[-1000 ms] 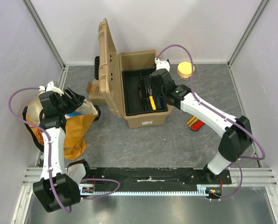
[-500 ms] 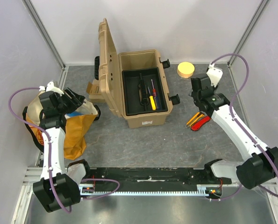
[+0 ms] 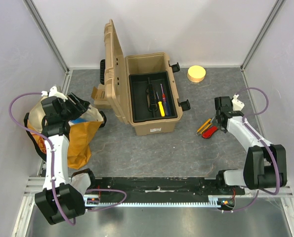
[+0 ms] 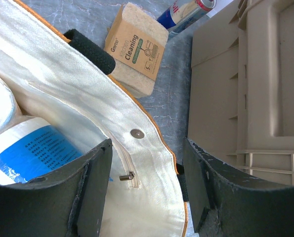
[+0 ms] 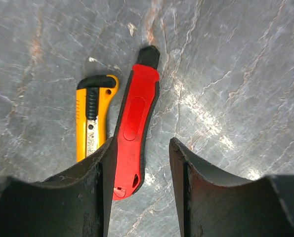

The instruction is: Pack the tool kit

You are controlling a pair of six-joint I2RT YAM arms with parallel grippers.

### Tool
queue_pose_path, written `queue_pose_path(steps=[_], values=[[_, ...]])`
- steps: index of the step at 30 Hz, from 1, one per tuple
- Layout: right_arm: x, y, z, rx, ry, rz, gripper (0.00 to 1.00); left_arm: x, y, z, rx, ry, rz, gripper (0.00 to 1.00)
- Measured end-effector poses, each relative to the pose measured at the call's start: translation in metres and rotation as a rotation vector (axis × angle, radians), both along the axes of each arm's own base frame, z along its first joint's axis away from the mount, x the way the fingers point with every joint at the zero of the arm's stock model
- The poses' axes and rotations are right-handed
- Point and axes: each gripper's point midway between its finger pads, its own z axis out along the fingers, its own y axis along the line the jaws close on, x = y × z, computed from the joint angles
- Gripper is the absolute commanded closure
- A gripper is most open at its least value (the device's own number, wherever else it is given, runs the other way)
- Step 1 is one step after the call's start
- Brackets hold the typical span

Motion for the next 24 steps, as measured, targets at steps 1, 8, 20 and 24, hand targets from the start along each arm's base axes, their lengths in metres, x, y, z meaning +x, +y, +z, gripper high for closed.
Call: queue_pose_path(steps=[1, 8, 20, 24], values=[[-0.002, 0.000, -0.008, 0.013, 0.015, -0.003, 0.48, 0.000, 0.000, 0.000, 0.000, 0.000, 0.000, 0.36], [-0.006, 0.004, -0.038, 0.075, 0.059, -0.011, 0.48, 0.000, 0.000, 0.000, 0.000, 0.000, 0.000, 0.36], [0.008, 0.007, -0.057, 0.109, 0.046, -0.011, 0.51, 0.000, 0.000, 0.000, 0.000, 0.000, 0.000, 0.36], [0.013, 0.011, -0.060, 0.129, 0.037, -0.005, 0.60, 0.000, 0.000, 0.000, 0.000, 0.000, 0.000, 0.36]])
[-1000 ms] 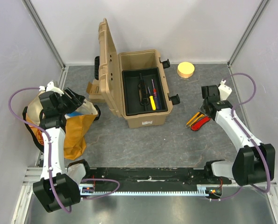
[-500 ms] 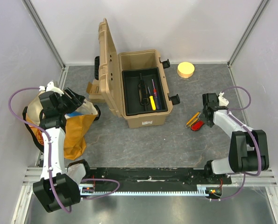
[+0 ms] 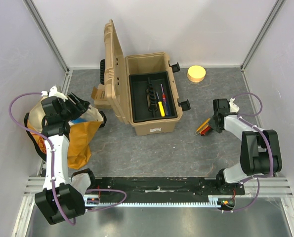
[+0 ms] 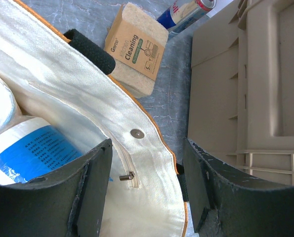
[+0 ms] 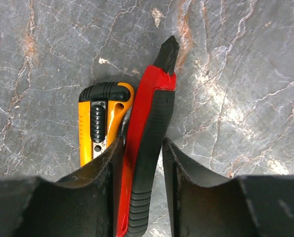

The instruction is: Pack the tool kit

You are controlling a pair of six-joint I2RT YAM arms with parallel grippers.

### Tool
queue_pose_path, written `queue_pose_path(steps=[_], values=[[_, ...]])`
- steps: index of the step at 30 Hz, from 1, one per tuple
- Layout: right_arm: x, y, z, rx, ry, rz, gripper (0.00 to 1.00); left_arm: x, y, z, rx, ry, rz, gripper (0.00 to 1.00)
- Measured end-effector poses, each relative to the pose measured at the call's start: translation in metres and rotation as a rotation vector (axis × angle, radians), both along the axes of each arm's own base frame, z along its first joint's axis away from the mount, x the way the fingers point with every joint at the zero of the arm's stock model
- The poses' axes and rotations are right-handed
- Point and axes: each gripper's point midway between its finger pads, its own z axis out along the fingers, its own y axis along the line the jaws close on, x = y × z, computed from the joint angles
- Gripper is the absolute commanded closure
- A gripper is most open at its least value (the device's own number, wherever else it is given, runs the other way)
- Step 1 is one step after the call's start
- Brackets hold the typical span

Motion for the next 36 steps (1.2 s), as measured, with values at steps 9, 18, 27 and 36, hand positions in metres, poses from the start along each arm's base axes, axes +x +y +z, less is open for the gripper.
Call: queue_pose_path(steps=[9, 18, 27, 36], values=[[-0.001, 0.001, 0.002, 0.005, 0.001, 0.020, 0.94, 0.000, 0.000, 0.000, 0.000, 0.000, 0.000, 0.36], [0.020, 0.006, 0.093, -0.001, -0.195, 0.069, 0.96, 0.000, 0.000, 0.000, 0.000, 0.000, 0.000, 0.36], [0.045, 0.109, 0.250, 0.141, -0.629, 0.413, 0.97, 0.000, 0.000, 0.000, 0.000, 0.000, 0.000, 0.36], [0.028, 0.271, 0.287, 0.287, -0.705, 0.871, 0.97, 0.000, 0.000, 0.000, 0.000, 0.000, 0.000, 0.36]])
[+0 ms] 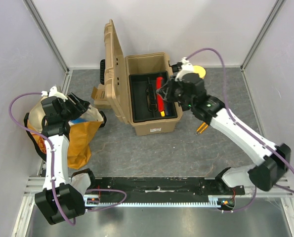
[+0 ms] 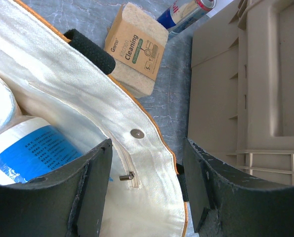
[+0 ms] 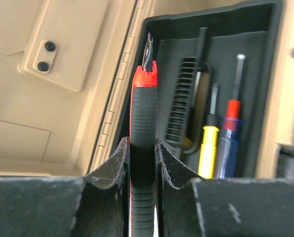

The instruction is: Pack the tool kit

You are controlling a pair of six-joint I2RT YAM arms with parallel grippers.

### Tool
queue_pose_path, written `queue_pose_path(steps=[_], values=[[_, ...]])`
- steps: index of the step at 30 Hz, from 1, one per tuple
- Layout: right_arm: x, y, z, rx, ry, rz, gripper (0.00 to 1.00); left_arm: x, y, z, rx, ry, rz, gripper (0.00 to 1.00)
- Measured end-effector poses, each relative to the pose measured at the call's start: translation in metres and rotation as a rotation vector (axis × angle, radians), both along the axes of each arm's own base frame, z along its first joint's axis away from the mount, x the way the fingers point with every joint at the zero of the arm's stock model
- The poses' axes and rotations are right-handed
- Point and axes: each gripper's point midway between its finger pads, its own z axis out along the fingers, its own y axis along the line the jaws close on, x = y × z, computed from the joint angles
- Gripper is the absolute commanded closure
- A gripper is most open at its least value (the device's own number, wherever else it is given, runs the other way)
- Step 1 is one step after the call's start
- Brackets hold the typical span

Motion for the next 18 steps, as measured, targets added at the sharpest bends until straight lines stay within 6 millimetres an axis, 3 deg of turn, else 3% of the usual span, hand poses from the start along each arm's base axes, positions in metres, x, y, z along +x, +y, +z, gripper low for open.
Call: queue_pose_path(steps=[4, 6, 9, 13, 18], values=[[0.008, 0.053, -0.013, -0.052, 0.009, 0.064, 0.97, 0.000, 0.000, 0.000, 0.000, 0.000, 0.000, 0.36], [0.016, 0.079, -0.029, -0.092, 0.024, 0.077, 0.97, 0.000, 0.000, 0.000, 0.000, 0.000, 0.000, 0.36], [0.028, 0.101, -0.059, -0.170, 0.059, 0.061, 0.97, 0.000, 0.000, 0.000, 0.000, 0.000, 0.001, 0.36], [0.043, 0.108, -0.095, -0.262, 0.107, 0.022, 0.96, 0.000, 0.000, 0.000, 0.000, 0.000, 0.001, 0.36], [0.052, 0.107, -0.116, -0.323, 0.141, -0.011, 0.92, 0.000, 0.000, 0.000, 0.000, 0.000, 0.001, 0.35]])
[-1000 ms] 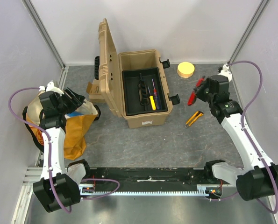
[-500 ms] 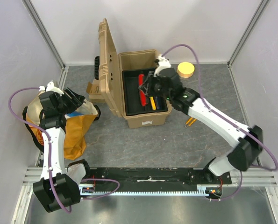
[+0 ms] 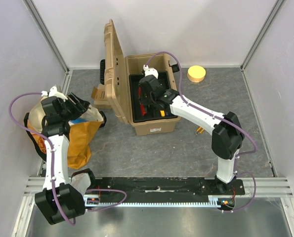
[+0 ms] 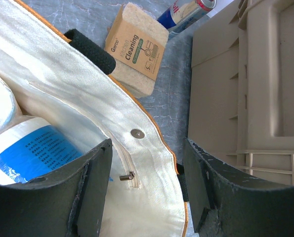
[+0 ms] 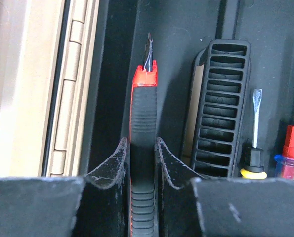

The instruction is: Pack the tool kit

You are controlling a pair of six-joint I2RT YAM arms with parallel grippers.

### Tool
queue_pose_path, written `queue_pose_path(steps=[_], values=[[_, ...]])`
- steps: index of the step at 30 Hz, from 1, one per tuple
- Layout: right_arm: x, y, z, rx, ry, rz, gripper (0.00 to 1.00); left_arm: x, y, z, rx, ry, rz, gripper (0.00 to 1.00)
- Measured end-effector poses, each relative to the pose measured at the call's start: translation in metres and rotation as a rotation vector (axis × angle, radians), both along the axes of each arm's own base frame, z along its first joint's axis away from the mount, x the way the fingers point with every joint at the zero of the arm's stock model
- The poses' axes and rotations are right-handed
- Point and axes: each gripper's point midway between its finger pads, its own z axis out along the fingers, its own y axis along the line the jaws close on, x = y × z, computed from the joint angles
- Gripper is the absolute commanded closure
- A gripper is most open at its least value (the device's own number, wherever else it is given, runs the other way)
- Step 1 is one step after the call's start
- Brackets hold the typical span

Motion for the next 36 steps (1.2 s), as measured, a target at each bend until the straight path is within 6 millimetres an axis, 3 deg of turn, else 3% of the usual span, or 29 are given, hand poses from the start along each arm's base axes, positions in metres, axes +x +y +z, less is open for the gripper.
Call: queue_pose_path(steps=[10, 18, 24, 27, 30, 36], values=[[0.002, 0.006, -0.022, -0.022, 0.050, -0.022, 0.69, 0.000, 0.000, 0.000, 0.000, 0.000, 0.001, 0.36], [-0.003, 0.013, -0.024, 0.016, 0.083, -0.023, 0.53, 0.000, 0.000, 0.000, 0.000, 0.000, 0.001, 0.35], [-0.007, 0.015, -0.023, 0.039, 0.106, -0.023, 0.54, 0.000, 0.000, 0.000, 0.000, 0.000, 0.001, 0.36], [-0.008, 0.016, -0.017, 0.058, 0.107, -0.024, 0.59, 0.000, 0.000, 0.000, 0.000, 0.000, 0.001, 0.36], [-0.010, 0.017, -0.007, 0.086, 0.104, -0.018, 0.69, 0.000, 0.000, 0.000, 0.000, 0.000, 0.001, 0.36], [-0.017, 0.017, 0.021, 0.143, 0.082, 0.009, 0.72, 0.000, 0.000, 0.000, 0.000, 0.000, 0.001, 0.36]])
